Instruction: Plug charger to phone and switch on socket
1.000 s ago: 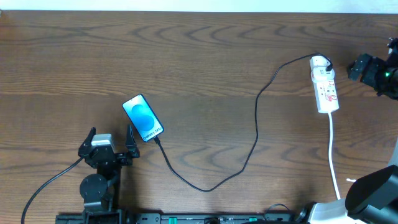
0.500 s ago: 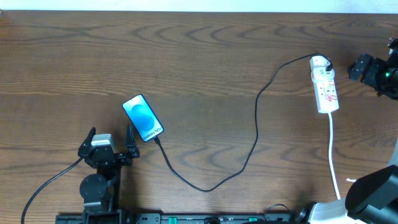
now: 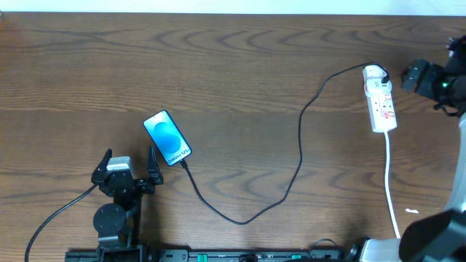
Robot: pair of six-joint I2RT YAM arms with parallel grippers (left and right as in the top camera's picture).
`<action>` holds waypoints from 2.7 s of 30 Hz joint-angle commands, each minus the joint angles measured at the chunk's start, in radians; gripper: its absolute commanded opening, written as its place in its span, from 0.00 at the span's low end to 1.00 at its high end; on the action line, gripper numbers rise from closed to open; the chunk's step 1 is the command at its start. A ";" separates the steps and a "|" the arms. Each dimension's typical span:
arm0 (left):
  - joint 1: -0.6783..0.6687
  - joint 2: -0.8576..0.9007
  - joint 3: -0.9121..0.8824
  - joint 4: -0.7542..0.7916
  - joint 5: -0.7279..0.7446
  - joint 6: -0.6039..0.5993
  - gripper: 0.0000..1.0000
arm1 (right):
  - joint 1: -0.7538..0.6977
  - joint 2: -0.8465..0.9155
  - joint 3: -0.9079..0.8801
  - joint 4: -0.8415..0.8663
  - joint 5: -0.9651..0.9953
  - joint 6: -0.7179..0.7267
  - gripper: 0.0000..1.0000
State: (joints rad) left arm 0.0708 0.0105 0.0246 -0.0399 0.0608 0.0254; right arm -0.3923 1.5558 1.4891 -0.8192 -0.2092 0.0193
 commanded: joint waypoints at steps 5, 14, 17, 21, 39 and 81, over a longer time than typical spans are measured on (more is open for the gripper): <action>-0.002 -0.006 -0.021 -0.030 -0.009 -0.008 0.95 | 0.090 -0.154 -0.181 0.161 0.001 0.010 0.99; -0.002 -0.006 -0.021 -0.030 -0.009 -0.008 0.95 | 0.193 -0.366 -0.520 0.446 0.001 0.010 0.99; -0.002 -0.006 -0.021 -0.030 -0.009 -0.008 0.95 | 0.221 -0.433 -0.629 0.542 0.001 0.010 0.99; -0.002 -0.006 -0.021 -0.030 -0.009 -0.008 0.95 | 0.253 -0.514 -0.763 0.666 0.001 0.010 0.99; -0.002 -0.006 -0.021 -0.030 -0.009 -0.008 0.95 | 0.307 -0.838 -1.219 1.061 0.001 0.010 0.99; -0.002 -0.006 -0.021 -0.030 -0.009 -0.008 0.95 | 0.316 -1.550 -1.484 0.761 0.002 -0.006 0.99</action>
State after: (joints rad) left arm 0.0708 0.0105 0.0246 -0.0399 0.0601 0.0250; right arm -0.0834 0.0185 0.0067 -0.0441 -0.2111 0.0185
